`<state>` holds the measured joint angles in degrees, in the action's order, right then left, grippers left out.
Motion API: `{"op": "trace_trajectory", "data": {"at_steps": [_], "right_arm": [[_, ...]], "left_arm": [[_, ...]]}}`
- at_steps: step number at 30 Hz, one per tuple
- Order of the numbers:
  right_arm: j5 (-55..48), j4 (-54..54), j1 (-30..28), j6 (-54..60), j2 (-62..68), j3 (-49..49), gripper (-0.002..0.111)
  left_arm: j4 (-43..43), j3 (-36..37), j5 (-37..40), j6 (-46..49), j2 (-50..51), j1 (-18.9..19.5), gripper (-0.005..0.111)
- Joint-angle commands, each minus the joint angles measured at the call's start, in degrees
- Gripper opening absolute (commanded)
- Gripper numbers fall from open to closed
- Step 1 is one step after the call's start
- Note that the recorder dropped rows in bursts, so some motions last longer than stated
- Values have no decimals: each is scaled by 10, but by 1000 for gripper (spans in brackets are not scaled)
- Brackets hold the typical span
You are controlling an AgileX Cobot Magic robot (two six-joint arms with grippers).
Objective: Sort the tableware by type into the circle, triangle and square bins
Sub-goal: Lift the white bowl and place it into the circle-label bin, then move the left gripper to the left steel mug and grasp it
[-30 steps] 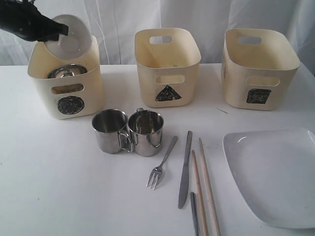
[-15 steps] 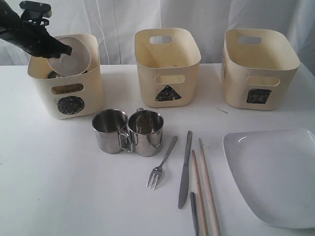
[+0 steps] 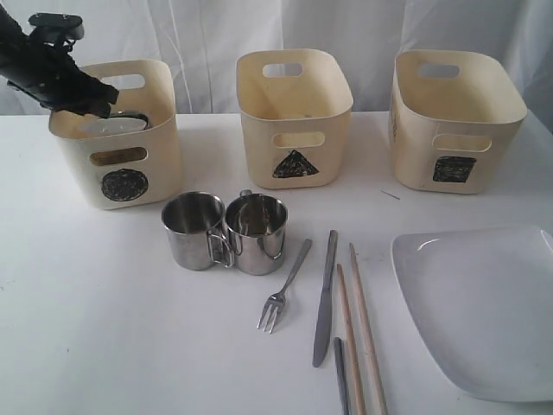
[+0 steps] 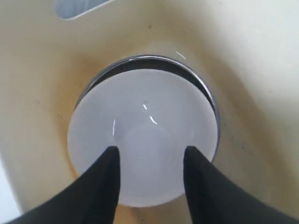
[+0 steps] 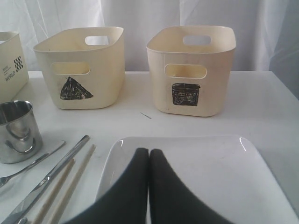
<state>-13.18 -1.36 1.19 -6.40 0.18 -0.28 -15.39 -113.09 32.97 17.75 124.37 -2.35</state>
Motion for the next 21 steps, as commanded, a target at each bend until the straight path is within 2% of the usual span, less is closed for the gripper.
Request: {"op": "trace_trajectory", "data": {"at_steps": [1,5,8,12,15,21], "right_arm": [[5,1,2,2,-2,3,0],[4,1,2,2,-2,3,0],[4,1,2,2,-2,3,0],[4,1,2,2,-2,3,0],[4,1,2,2,-2,3,0],[4,1,2,2,-2,3,0]], "left_arm": [[-38,-2,59,15,-53,-1,44],[-121,0,119,65,-101,-1,43],[-196,0,209,108,-123,-1,43],[-222,30,279,104,-143,-3,43],[-225,81,294,105,-164,-13,43],[-227,183,273,105,-218,-52,43]]}}
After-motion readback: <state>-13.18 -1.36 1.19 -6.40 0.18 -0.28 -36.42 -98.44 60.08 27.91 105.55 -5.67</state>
